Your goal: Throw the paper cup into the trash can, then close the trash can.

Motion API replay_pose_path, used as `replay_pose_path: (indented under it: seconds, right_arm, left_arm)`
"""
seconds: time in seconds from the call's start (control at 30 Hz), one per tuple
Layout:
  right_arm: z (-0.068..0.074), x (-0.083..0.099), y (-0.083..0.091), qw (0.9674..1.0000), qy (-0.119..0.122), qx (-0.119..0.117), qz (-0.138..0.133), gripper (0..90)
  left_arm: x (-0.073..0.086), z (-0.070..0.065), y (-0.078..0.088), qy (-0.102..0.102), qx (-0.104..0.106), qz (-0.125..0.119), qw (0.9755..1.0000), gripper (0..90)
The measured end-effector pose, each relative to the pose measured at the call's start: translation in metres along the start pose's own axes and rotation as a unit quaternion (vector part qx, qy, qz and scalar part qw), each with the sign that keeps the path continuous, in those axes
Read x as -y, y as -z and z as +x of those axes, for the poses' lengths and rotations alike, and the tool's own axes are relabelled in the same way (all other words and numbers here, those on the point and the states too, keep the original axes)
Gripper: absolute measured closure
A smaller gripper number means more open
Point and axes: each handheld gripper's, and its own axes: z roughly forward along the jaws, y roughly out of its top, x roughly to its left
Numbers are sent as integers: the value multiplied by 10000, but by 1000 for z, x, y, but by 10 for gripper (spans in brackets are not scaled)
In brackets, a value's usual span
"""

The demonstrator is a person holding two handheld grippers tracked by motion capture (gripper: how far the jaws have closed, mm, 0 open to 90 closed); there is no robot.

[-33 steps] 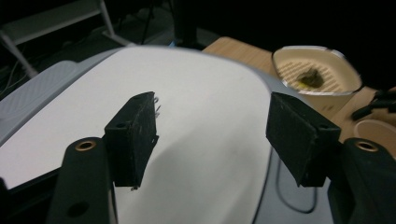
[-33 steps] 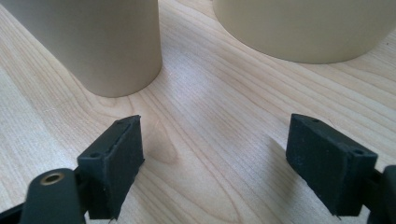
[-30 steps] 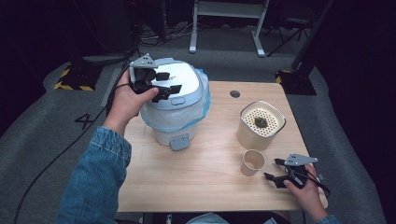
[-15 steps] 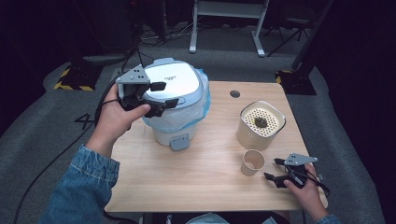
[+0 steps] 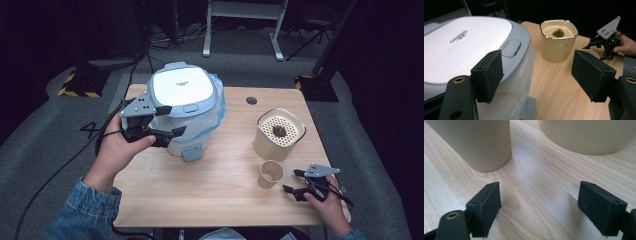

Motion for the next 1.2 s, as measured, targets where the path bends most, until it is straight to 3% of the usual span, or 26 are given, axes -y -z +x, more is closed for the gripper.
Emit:
replay_pose_path:
  seconds: [0.43,0.7,0.97,1.2]
  right_arm:
    - [-1,0,0,10000,44,-15,1,186]
    - [1,1,2,9996,246,57,-96,213]
    - [-1,1,2,9998,204,-5,-43,198]
    - [-3,1,1,9999,124,-96,-4,193]
  left_arm:
    - [46,-11,-8,91,-68,293,9995,252]
    - [87,-14,-20,340,-73,396,9986,246]
    - [125,-17,-29,469,-195,449,9977,243]
    - [158,-16,-41,659,-376,676,9948,243]
